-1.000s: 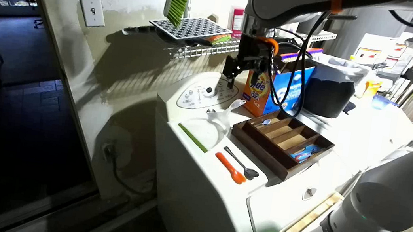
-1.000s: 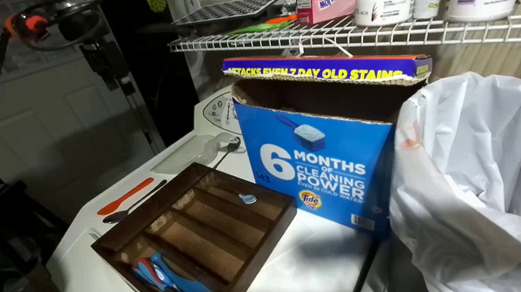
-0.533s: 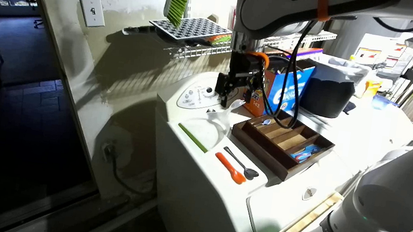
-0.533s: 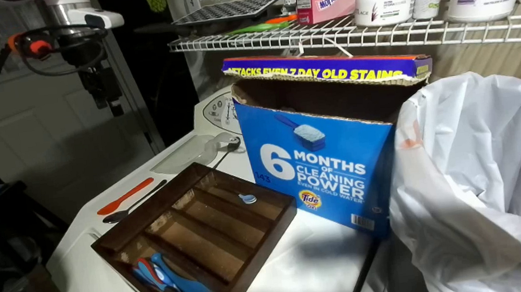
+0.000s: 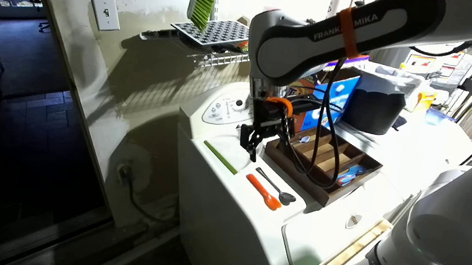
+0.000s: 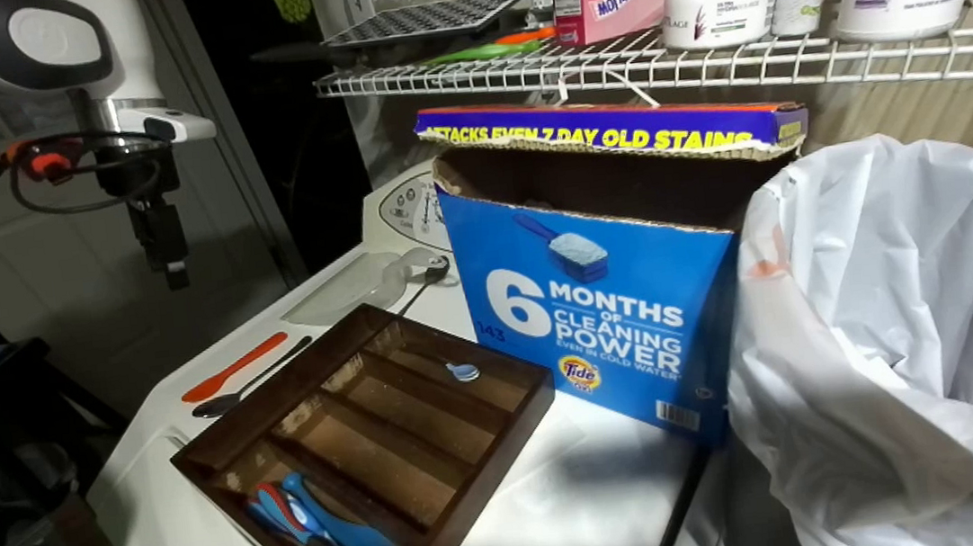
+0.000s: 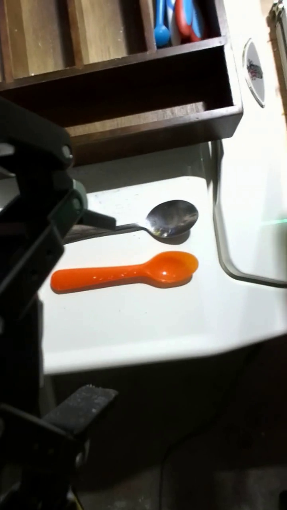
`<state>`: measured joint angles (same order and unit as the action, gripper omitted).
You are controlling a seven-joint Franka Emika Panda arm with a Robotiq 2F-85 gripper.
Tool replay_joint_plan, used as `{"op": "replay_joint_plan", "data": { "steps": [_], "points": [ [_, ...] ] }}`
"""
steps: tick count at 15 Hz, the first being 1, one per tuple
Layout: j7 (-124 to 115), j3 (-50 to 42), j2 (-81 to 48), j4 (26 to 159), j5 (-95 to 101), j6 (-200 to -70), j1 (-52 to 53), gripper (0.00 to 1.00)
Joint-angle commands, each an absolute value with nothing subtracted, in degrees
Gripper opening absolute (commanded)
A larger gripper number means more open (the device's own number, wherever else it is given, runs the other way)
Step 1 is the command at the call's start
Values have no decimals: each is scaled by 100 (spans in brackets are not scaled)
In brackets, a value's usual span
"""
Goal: Put the spoons on the in the drawer that's on the table
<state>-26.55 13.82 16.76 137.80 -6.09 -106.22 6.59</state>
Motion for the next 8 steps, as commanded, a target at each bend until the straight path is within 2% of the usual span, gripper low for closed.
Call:
{"op": "replay_joint_plan", "data": {
  "steps": [1, 8],
  "points": [
    [-2912, 1416, 1906, 14371, -628, -11120, 712, 100],
    [-2694, 1435, 2040, 15475, -350, -13134, 748, 100]
  ]
}}
